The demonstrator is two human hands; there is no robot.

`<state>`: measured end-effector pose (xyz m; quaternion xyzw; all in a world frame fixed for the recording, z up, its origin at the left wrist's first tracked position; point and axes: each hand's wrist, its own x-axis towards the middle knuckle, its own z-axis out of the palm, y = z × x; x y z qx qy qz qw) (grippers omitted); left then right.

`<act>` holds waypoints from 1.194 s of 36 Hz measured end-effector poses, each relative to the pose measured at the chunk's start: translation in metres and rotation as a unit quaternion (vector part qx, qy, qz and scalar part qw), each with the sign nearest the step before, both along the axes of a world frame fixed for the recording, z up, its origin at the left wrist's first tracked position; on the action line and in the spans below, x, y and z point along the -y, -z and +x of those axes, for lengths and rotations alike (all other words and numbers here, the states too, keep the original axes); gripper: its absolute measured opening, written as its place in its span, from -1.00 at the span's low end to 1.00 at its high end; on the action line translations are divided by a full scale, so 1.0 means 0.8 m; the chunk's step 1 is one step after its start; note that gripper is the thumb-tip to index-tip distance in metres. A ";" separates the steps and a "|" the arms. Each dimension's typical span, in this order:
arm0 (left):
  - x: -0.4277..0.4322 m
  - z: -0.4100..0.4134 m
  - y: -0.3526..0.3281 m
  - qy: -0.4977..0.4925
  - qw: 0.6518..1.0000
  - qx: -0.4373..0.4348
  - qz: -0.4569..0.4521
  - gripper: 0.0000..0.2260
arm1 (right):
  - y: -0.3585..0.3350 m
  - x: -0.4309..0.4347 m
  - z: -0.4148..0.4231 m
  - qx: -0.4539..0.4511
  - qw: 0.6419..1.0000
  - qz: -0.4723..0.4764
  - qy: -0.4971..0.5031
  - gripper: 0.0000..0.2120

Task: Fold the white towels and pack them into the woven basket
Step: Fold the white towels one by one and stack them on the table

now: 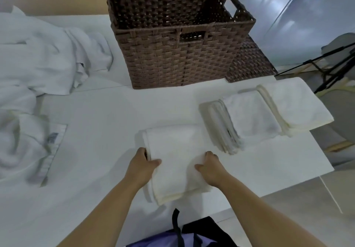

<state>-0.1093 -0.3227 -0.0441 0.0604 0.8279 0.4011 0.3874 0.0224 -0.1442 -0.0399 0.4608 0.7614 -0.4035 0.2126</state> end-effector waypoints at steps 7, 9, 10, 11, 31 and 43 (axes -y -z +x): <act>-0.024 -0.008 -0.047 -0.042 0.989 -0.127 0.065 -0.59 | -0.053 -0.026 -0.016 -0.178 0.983 0.018 0.034 -0.78; -0.035 -0.010 -0.068 -0.057 0.978 -0.170 0.103 -0.51 | -0.076 -0.040 -0.019 -0.232 0.972 0.038 0.031 -0.69; -0.041 -0.011 -0.080 -0.059 0.972 -0.193 0.122 -0.53 | -0.088 -0.049 -0.019 -0.253 0.966 0.054 0.020 -0.63; -0.048 -0.011 -0.092 -0.055 0.965 -0.217 0.135 -0.56 | -0.099 -0.059 -0.017 -0.273 0.959 0.069 0.006 -0.55; -0.381 0.123 -0.140 0.113 0.949 -0.259 0.140 -0.87 | -0.173 -0.404 0.136 -0.219 0.951 0.203 -0.077 -0.61; -0.524 0.156 -0.100 0.185 0.954 -0.234 0.045 -0.69 | -0.128 -0.518 0.169 -0.170 0.952 0.248 -0.064 -0.57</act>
